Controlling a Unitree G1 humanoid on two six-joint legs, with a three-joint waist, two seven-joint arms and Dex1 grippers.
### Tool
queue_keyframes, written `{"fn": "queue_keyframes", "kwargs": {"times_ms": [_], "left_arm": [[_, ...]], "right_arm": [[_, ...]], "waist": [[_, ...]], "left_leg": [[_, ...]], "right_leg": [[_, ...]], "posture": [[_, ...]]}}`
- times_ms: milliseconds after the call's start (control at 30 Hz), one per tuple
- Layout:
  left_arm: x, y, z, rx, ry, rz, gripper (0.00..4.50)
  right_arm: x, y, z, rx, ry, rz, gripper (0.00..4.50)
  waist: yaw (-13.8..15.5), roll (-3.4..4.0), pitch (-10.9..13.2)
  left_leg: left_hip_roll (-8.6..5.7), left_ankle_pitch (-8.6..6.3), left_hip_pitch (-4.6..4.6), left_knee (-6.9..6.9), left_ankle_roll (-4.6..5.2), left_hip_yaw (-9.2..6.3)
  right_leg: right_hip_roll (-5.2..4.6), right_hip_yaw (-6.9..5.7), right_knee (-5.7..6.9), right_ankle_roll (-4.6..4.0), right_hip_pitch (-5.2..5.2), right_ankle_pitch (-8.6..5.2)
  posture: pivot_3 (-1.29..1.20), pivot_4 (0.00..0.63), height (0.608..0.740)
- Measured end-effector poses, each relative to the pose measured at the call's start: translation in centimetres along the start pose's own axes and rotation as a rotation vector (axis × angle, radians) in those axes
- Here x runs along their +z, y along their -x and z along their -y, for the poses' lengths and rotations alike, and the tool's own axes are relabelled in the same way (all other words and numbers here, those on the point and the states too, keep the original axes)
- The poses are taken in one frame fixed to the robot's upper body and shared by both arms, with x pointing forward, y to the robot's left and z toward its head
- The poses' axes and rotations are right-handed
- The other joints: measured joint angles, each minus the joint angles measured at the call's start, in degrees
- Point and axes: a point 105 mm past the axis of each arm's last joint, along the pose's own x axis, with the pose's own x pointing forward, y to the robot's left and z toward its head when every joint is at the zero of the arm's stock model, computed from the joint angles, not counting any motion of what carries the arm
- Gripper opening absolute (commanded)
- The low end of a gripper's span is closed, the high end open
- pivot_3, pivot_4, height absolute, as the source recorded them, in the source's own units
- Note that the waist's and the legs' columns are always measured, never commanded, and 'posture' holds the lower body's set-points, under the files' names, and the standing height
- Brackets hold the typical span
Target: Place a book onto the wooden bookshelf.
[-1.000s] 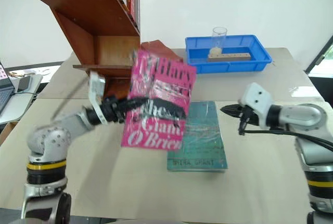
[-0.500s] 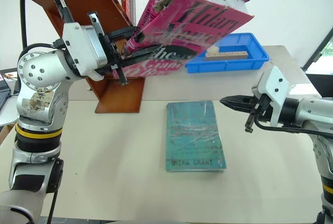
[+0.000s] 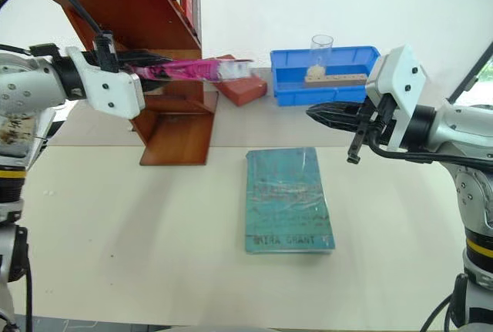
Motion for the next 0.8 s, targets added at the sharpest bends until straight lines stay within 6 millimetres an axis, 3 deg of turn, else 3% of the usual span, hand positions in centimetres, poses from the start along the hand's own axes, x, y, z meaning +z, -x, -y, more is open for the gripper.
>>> {"fn": "queue_keyframes", "kwargs": {"times_ms": [200,400,633,667,800], "left_arm": [[-1.2,0.2,2.1,-0.109,0.02,-0.08,0.72],[-1.7,0.1,2.6,-0.122,0.043,-0.109,0.72],[-2.7,0.6,4.5,-0.194,0.154,-0.167,4.16],[-2.6,0.7,4.7,-0.201,0.159,-0.165,4.45],[-2.5,1.5,4.3,-0.203,0.165,-0.178,4.45]], "right_arm": [[-0.1,-0.9,-0.1,0.024,-0.009,0.005,0.0],[-0.3,-1.0,0.0,0.022,-0.015,0.002,0.0],[-0.3,-1.1,0.0,0.024,-0.017,0.005,0.0],[-0.3,-1.1,0.0,0.024,-0.017,0.005,0.0],[-0.3,-1.1,-0.1,0.029,-0.015,0.003,0.0]], "waist": [[-0.23,0.03,-0.02],[-0.79,0.05,-0.03],[-0.93,0.07,-0.04],[-0.88,0.07,-0.05],[-0.28,0.05,-0.05]], "left_leg": [[0.13,0.0,-0.04,-0.06,0.01,0.12],[0.2,-0.02,0.02,-0.12,0.04,0.14],[0.22,-0.02,0.03,-0.14,0.04,0.16],[0.21,-0.02,0.03,-0.11,0.04,0.16],[0.21,-0.02,0.06,-0.08,0.04,0.18]], "right_leg": [[0.05,0.0,0.12,-0.08,-0.04,0.04],[0.11,0.0,0.14,-0.09,-0.09,0.05],[0.11,-0.03,0.16,-0.09,-0.14,0.05],[0.1,-0.03,0.16,-0.09,-0.15,0.05],[0.09,-0.04,0.13,-0.08,-0.27,0.05]], "posture": [[0.0,0.15,0.637],[0.0,0.15,0.637],[0.0,0.15,0.637],[0.0,0.15,0.637],[0.0,0.15,0.637]]}}
